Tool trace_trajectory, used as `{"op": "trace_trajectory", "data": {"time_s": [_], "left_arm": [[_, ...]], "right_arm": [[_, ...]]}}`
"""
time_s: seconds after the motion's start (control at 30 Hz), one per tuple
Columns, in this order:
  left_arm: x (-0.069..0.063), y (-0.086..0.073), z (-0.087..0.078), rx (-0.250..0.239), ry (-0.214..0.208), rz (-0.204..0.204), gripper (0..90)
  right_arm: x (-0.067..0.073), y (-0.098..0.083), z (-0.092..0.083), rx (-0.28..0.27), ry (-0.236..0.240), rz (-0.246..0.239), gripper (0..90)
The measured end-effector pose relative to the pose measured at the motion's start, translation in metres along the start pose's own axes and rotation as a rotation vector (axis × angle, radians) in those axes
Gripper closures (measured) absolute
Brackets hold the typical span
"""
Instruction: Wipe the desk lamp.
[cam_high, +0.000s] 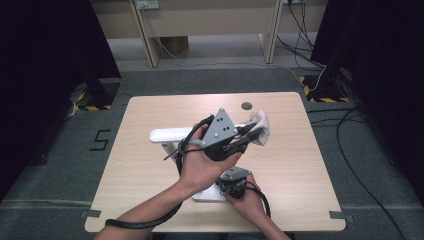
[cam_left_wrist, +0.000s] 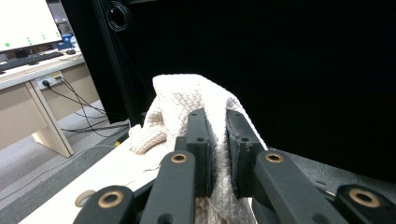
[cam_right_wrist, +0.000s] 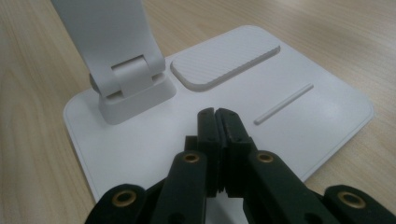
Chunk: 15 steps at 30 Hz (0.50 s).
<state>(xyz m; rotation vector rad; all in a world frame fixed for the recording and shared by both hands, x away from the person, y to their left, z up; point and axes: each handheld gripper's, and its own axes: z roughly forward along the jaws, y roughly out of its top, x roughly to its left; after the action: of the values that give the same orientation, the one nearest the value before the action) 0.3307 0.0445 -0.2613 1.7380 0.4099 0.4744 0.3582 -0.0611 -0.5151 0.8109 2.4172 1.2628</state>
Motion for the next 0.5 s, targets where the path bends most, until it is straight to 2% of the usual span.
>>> {"op": "trace_trajectory", "data": {"time_s": [0.5], "left_arm": [[-0.0027,0.0032,0.0088,0.001,-0.009,-0.001,81.5]], "right_arm": [[-0.0001,0.0,-0.0001,0.0,-0.001,0.004,88.1]]}}
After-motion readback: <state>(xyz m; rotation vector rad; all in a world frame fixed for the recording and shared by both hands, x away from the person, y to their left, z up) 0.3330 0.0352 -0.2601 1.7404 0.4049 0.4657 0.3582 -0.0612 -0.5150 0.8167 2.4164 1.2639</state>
